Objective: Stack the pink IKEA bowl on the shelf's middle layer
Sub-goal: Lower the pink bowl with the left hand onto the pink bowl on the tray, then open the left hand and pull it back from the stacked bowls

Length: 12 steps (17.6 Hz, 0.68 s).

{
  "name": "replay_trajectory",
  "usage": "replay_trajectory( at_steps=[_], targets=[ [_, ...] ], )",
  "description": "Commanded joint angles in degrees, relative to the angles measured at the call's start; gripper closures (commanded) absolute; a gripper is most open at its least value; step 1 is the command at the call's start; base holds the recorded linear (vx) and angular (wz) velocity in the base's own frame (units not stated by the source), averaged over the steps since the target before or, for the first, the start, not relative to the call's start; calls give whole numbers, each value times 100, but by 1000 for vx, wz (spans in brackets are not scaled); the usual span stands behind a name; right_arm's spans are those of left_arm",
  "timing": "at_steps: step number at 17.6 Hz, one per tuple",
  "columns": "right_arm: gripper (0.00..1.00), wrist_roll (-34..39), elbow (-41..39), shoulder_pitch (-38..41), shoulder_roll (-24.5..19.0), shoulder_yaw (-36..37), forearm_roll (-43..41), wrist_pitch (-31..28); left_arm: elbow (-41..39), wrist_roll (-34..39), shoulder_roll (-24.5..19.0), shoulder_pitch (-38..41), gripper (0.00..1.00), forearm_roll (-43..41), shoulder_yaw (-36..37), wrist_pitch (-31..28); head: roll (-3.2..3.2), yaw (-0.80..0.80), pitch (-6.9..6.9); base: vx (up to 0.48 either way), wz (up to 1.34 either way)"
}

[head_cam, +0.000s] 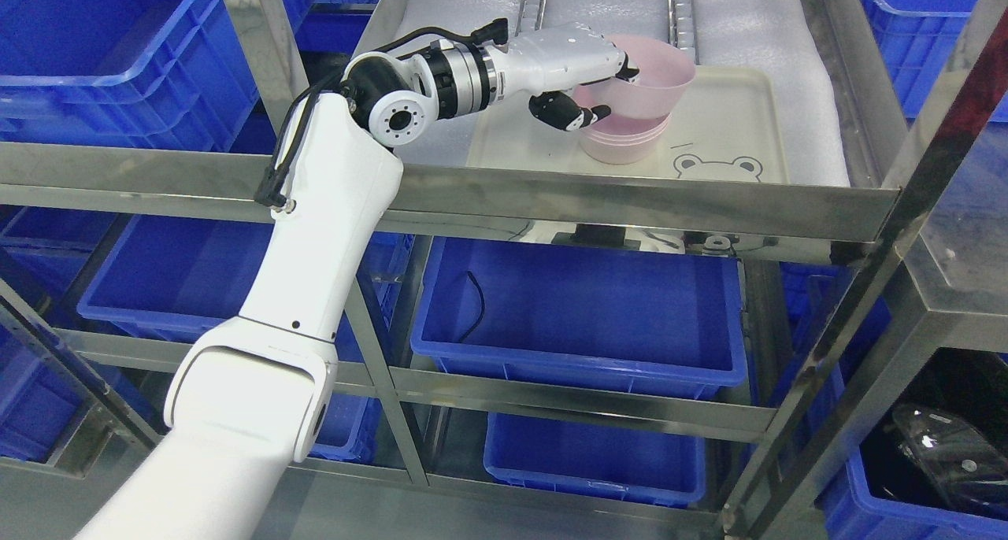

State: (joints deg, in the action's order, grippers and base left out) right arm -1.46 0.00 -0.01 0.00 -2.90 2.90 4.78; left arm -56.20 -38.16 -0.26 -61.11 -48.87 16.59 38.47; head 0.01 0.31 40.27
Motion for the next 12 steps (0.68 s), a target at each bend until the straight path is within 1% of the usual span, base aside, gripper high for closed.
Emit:
replay_trajectory(
  at_steps=[1,4,6,7,12],
  targets=[
    [0,-3,-100,124,100,0,0,-4,-251,-25,-281,29,94,-26,2,-112,0,0,0,3,42],
    [0,-3,-100,124,100,0,0,-4,-198,-25,-220,56,91,-26,-7,-120,0,0,0,1,14],
    [0,-3,-100,124,100,0,0,-4,-24,1,-141,3,89,-26,2,-121,0,0,0,0,0],
    [0,-3,-100,124,100,0,0,-4,73,2,-74,3,87,-26,19,-121,0,0,0,0,0],
    [0,-3,-100,124,100,0,0,-4,136,10,-74,12,77,-43,81,-121,0,0,0,0,0]
  ],
)
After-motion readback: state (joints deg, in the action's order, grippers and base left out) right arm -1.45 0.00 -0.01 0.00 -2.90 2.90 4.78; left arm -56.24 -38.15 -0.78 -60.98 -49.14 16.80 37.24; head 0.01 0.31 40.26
